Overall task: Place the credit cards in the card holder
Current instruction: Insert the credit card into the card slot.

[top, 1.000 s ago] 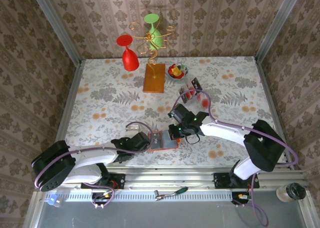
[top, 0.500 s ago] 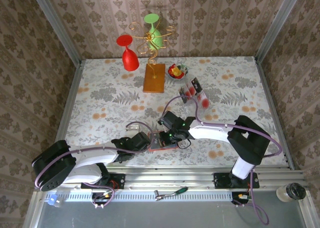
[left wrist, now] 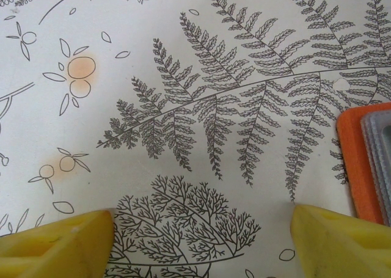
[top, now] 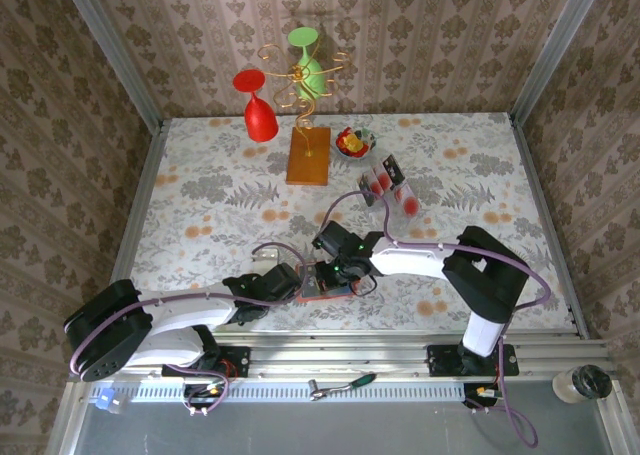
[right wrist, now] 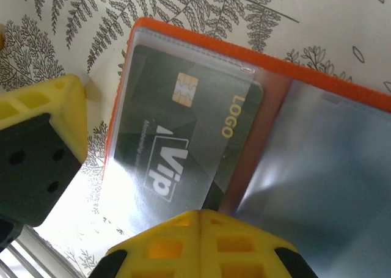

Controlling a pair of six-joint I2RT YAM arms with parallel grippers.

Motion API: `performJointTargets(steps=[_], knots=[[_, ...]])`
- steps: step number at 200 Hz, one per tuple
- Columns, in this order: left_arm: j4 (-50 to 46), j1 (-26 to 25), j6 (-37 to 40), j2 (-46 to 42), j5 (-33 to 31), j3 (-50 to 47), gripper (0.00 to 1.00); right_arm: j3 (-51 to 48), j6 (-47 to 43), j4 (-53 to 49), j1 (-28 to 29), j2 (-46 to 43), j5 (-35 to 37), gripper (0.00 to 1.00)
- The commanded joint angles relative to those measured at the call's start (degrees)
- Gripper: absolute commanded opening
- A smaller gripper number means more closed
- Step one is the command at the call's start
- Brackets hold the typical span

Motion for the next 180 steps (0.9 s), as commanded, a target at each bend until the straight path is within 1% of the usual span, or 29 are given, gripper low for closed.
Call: performJointTargets(steps=[1, 109, 139, 180], knots=[[2.6, 0.5, 0.5, 1.7, 3.3, 0.2, 0.78, 1.3, 0.0, -0.3, 0.2, 1.6, -0.6, 0.0], [2.9, 0.5, 0.6, 1.8, 3.4, 0.5, 0.78, 2.3, 0.4, -0.3, 0.2, 3.2, -1.7, 0.0], [3.2, 0.5, 0.7, 2.2, 3.6, 0.7, 0.78, 3.1, 0.1, -1.5, 0.3, 2.1, -1.3, 0.0], [2.6, 0.5, 1.1, 1.7, 3.4, 1.1, 0.78, 4.4, -0.9, -4.7, -0.1, -2.2, 0.2, 0.01]])
